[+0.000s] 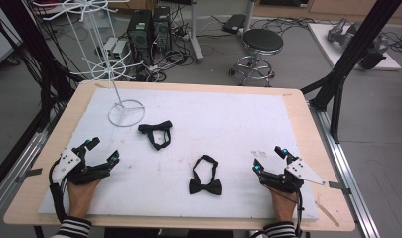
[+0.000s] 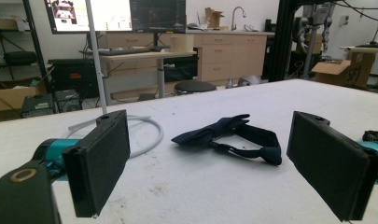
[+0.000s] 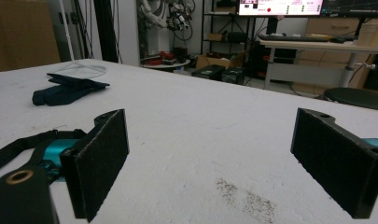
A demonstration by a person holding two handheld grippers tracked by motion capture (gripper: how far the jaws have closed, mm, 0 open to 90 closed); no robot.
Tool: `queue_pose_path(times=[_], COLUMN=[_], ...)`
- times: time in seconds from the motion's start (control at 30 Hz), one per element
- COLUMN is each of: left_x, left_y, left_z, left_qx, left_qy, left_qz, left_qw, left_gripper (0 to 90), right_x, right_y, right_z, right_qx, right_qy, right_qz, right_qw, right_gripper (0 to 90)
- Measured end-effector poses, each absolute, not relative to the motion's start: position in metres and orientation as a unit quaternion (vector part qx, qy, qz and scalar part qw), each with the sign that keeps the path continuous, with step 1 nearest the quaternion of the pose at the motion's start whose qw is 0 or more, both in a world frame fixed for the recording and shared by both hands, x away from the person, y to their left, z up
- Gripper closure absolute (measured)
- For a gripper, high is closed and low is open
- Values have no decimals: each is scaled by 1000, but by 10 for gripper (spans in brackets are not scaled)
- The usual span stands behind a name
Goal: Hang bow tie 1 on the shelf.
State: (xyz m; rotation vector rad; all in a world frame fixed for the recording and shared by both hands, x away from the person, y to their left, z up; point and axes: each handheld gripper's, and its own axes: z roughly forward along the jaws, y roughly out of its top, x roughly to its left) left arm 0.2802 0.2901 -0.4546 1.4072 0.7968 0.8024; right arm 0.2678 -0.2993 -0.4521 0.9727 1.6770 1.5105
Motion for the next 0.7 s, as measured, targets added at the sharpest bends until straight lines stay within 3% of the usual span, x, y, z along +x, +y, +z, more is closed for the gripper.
queue_pose_path(times=[0.7], left_x=[281], left_y=[290], left_z=[-454], left_qx=[613], left_qy=[348], left_qz=[343], left_qw=[621], left_gripper=[134], right_x=[266], right_y=[-298], right_z=[-452], right_qx=[368], right_qy=[641], right_qz=[578], right_qw=[346], right_gripper=[107])
